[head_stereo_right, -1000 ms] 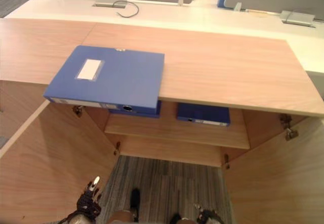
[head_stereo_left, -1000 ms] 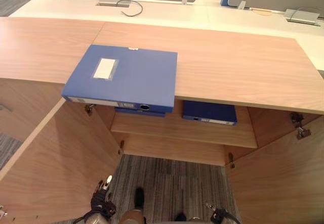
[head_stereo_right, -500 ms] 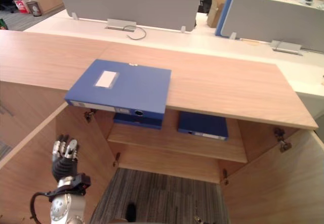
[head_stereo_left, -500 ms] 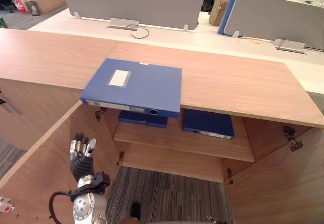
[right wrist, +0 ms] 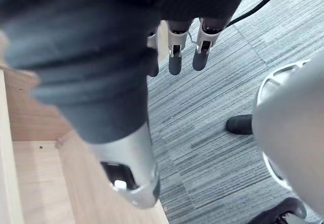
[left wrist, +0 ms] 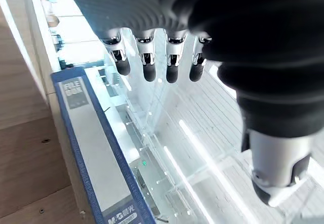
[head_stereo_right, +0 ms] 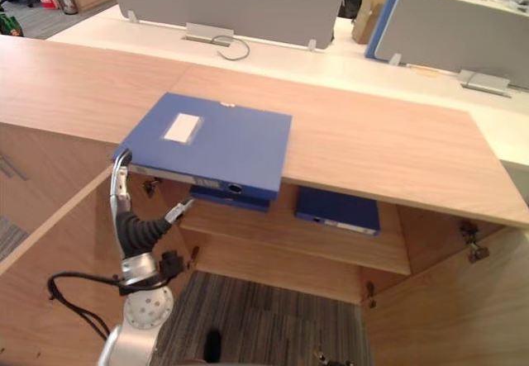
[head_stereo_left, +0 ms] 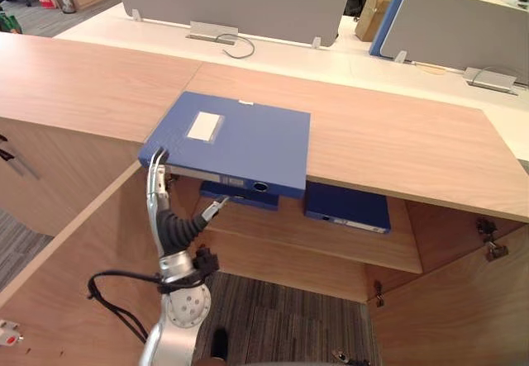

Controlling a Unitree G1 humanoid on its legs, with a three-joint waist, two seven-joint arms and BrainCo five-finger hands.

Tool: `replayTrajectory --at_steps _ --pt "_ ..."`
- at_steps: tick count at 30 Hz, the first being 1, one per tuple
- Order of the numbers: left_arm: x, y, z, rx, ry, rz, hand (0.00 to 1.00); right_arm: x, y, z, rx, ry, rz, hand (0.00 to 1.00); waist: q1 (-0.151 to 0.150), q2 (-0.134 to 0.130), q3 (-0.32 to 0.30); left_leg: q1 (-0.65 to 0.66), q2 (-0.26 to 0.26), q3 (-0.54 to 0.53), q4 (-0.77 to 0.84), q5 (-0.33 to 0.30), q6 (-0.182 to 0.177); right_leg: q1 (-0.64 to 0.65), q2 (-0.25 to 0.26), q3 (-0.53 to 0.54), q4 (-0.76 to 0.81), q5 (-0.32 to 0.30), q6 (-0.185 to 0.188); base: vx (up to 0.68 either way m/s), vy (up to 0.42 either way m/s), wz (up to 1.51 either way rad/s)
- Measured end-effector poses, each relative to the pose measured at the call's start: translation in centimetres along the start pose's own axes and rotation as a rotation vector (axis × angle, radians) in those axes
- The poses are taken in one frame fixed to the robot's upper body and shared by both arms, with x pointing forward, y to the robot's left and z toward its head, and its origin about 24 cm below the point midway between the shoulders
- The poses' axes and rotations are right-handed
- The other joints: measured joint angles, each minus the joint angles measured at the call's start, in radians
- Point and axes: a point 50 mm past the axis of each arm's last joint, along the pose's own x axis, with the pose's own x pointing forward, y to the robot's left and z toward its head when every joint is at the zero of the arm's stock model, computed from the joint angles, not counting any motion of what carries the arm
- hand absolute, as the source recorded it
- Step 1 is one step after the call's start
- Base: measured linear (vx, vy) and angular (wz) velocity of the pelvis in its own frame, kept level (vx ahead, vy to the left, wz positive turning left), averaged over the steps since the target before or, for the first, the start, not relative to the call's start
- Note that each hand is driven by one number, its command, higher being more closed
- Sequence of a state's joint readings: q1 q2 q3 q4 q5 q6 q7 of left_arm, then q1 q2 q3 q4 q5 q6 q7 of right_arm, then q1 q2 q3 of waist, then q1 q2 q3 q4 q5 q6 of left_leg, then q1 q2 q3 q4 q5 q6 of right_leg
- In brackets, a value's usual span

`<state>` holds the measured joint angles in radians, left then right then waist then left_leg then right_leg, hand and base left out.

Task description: Walk over to the cabinet, pick up the folder, carry it to the office cabinet, place the folder inside the office cabinet, then close the office cabinet door

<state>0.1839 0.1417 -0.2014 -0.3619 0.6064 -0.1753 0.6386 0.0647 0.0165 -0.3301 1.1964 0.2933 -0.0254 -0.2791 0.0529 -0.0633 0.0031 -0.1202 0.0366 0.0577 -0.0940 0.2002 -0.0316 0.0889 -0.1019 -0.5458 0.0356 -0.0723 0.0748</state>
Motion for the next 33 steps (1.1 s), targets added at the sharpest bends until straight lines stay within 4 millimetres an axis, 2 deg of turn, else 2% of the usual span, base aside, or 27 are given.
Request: replayTrajectory --at_steps 7,9,13,20,26,30,32,33 --pt "1.8 -0.6 -0.5 0.229 -0.255 -0.194 0.00 0.3 -1.0 0.2 -0.013 0.004 -0.022 0.00 -0.019 0.030 -0.011 0.016 0.005 0.004 0.000 0.000 -0.001 0.003 0.002 0.009 0.014 -0.007 -0.011 -0.01 -0.004 -0.02" --pt "2.0 -0.6 -2.2 0.357 -0.291 -0.298 0.00 0.3 -0.9 0.4 -0.017 -0.006 -0.006 0.00 -0.036 0.034 -0.015 0.037 0.008 0.007 -0.001 -0.006 -0.008 0.017 0.003 0.013 0.017 -0.010 -0.015 -0.05 -0.015 -0.05" --pt "2.1 -0.1 -3.4 0.480 -0.342 -0.398 0.00 0.3 -0.8 0.6 -0.044 -0.019 0.007 0.00 -0.040 0.036 -0.018 0.039 0.018 0.010 -0.001 -0.011 -0.005 0.011 0.010 0.026 0.014 -0.019 -0.015 -0.05 -0.018 -0.10" --pt "3.1 0.3 -3.3 0.555 -0.428 -0.435 0.00 0.3 -1.0 0.6 -0.031 -0.017 0.009 0.00 -0.046 0.034 -0.018 0.047 0.016 0.012 -0.001 -0.010 -0.011 0.020 0.010 0.029 0.007 -0.014 -0.012 0.00 -0.004 -0.01" --pt "3.5 0.6 -4.3 0.624 -0.439 -0.477 0.00 0.3 -0.7 0.7 -0.014 -0.014 0.018 0.00 -0.050 0.034 -0.018 0.063 0.012 0.017 -0.001 -0.016 -0.012 0.038 0.008 0.034 -0.001 -0.015 -0.012 0.03 -0.021 -0.03" --pt "3.7 0.8 -5.6 0.685 -0.423 -0.519 0.00 0.3 -0.5 0.9 -0.012 -0.019 0.023 0.00 -0.049 0.035 -0.017 0.072 0.012 0.021 -0.001 -0.021 -0.015 0.048 0.010 0.037 -0.010 -0.015 -0.012 0.01 -0.009 -0.02" --pt "4.7 1.5 -6.2 0.745 -0.424 -0.546 0.00 0.3 -0.8 0.7 0.011 -0.008 0.012 0.00 -0.052 0.035 -0.020 0.072 0.014 0.025 -0.001 -0.022 -0.015 0.048 0.012 0.042 -0.011 -0.015 -0.012 0.00 -0.017 -0.05" --pt "5.9 2.0 -5.9 0.761 -0.434 -0.506 0.00 0.4 -1.0 0.6 0.018 -0.004 0.007 0.00 -0.047 0.035 -0.020 0.069 0.015 0.029 -0.001 -0.022 -0.016 0.042 0.012 0.045 -0.010 -0.015 -0.012 0.00 -0.008 -0.07"
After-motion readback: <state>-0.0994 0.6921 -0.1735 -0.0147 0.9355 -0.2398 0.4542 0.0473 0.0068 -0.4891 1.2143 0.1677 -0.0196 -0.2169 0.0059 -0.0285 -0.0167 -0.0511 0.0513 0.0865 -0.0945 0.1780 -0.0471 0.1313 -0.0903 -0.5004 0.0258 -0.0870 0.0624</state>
